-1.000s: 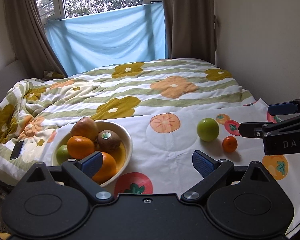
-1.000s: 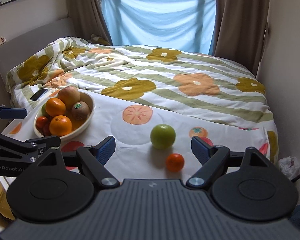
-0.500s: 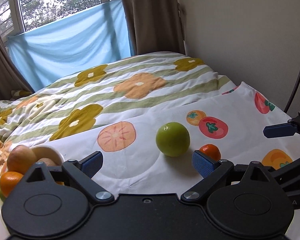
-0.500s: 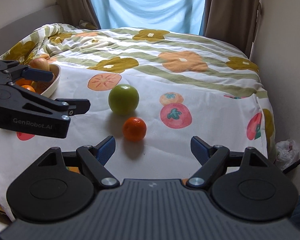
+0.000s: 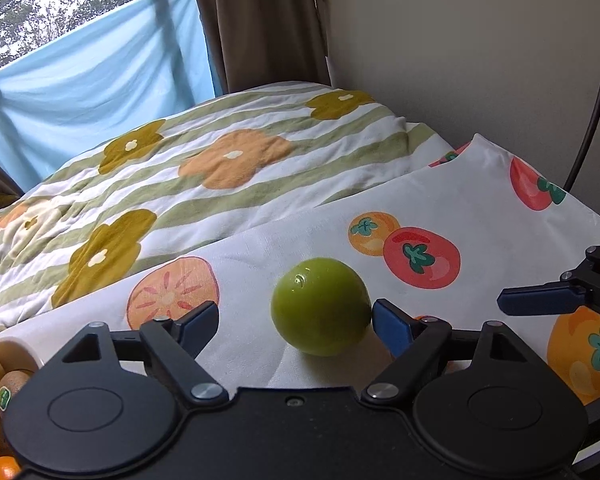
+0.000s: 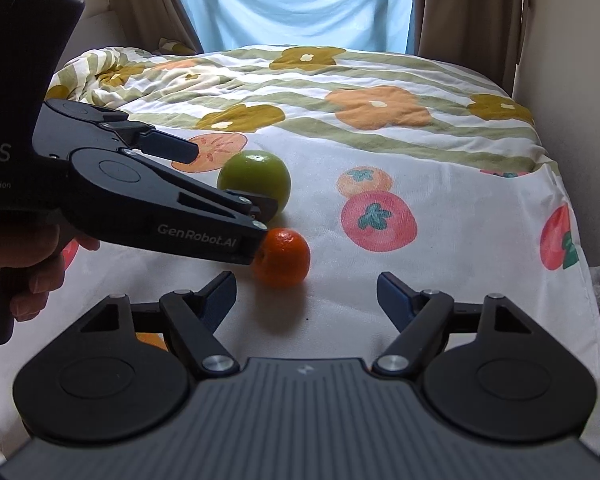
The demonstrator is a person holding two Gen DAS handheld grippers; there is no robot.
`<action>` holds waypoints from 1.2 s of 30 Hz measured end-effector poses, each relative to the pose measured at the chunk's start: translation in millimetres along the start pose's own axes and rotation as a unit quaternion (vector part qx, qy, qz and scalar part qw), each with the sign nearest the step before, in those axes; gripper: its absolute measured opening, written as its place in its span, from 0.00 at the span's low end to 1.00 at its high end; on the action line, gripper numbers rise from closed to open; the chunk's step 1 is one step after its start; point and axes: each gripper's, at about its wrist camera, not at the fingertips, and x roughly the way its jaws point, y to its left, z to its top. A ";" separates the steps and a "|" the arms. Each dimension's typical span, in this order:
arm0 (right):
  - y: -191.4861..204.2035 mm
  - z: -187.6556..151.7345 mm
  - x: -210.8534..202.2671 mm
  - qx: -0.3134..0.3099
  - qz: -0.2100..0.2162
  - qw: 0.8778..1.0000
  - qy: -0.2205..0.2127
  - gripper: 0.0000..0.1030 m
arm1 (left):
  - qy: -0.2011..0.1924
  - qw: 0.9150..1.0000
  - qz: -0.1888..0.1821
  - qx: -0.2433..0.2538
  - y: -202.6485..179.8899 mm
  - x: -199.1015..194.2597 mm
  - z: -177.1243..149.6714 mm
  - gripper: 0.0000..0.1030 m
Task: Organize fruits
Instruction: 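Grasp the green apple with the left tool while the right tool grasps the tangerine, then carry the green apple and tangerine with both tools over the bowl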
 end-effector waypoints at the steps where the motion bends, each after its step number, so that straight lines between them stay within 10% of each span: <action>1: 1.0 0.0 1.8 -0.001 0.001 1.000 0.002 0.86 | 0.001 1.000 -0.003 0.005 -1.4 1.4 0.3 0.83; 7: 4.8 1.4 10.8 0.004 0.005 1.000 0.008 0.78 | 0.008 1.000 -0.028 0.004 -7.1 8.8 2.2 0.61; 36: 15.8 9.9 16.5 -0.028 0.021 0.999 -0.004 0.49 | 0.009 0.998 0.037 -0.047 23.0 -32.0 -25.2 0.60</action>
